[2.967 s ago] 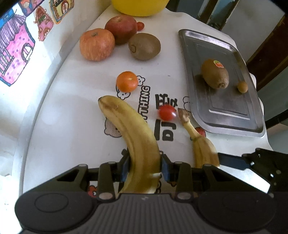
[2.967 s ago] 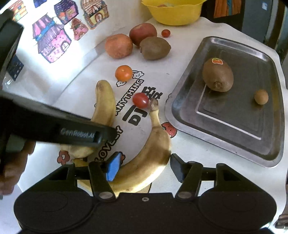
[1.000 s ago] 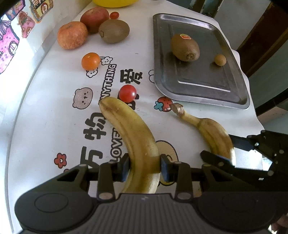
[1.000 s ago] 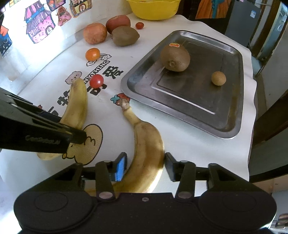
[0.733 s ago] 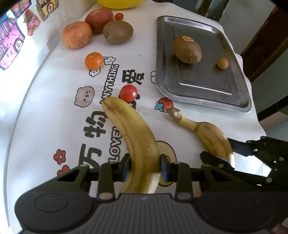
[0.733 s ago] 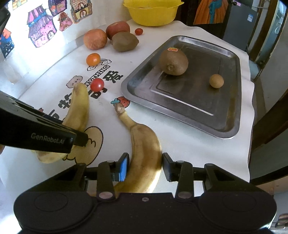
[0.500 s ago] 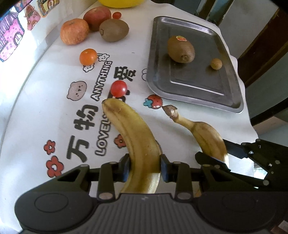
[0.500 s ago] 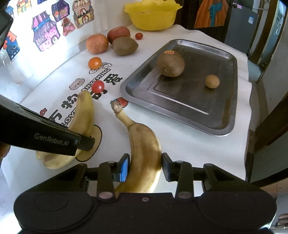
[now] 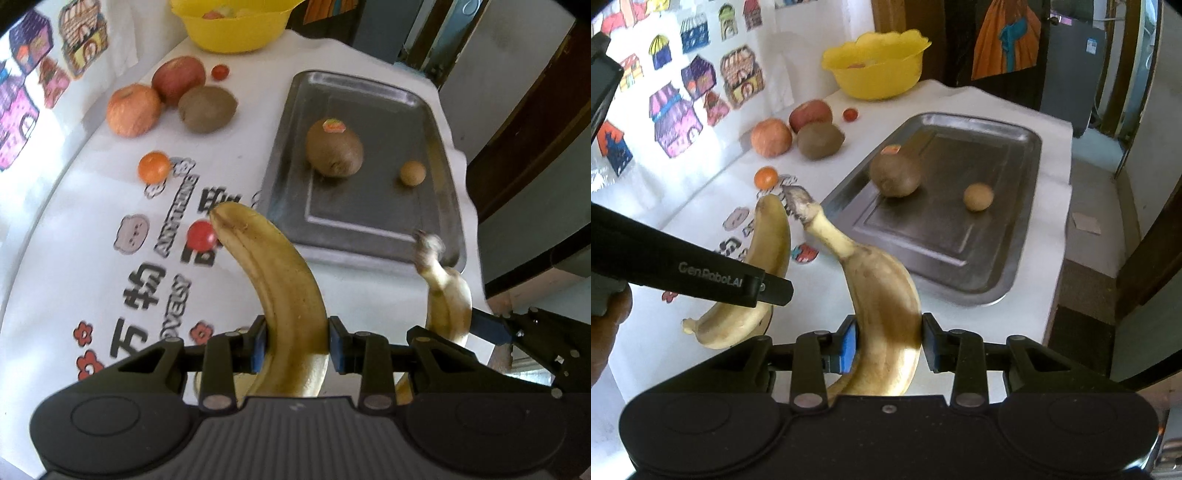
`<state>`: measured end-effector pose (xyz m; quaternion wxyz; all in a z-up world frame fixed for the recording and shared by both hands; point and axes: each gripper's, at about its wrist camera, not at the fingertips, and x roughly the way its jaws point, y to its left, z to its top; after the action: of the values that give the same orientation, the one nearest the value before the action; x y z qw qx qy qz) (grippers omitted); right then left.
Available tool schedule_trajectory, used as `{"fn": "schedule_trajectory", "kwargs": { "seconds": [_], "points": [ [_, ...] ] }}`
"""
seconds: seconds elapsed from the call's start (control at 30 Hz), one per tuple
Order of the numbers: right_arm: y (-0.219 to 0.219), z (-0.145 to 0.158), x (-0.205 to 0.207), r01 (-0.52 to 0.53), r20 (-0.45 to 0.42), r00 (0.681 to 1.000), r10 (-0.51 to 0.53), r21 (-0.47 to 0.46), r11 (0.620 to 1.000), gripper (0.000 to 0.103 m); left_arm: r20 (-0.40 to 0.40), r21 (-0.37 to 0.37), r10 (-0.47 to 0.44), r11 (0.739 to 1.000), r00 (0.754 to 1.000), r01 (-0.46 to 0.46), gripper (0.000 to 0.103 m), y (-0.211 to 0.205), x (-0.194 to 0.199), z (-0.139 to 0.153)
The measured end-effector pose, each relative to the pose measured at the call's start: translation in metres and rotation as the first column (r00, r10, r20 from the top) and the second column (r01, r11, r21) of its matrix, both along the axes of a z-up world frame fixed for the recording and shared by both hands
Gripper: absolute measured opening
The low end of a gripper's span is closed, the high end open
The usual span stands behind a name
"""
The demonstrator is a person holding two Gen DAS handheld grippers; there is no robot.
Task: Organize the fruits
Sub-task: 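Lift the left tool's banana over the metal tray while the right tool carries its banana there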
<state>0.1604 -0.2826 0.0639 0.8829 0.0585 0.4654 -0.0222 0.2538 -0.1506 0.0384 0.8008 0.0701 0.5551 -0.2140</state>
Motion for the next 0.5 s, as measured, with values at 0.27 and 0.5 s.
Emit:
{"fn": "schedule_trajectory", "kwargs": {
  "seconds": [0.27,0.5],
  "points": [
    [-0.034,0.016,-0.001,0.007,0.038,0.999,-0.009,0.047,0.999,0.038,0.044,-0.014,0.017,1.000,0.999,-0.017,0.037,-0.031,0.008,0.017],
    [-0.062,0.043,0.007,0.000,0.100,0.995,-0.007,0.066,0.998,0.038,0.102,-0.027,0.027,0.999,0.994,-0.024,0.037,-0.053,0.025,0.031]
  ]
}}
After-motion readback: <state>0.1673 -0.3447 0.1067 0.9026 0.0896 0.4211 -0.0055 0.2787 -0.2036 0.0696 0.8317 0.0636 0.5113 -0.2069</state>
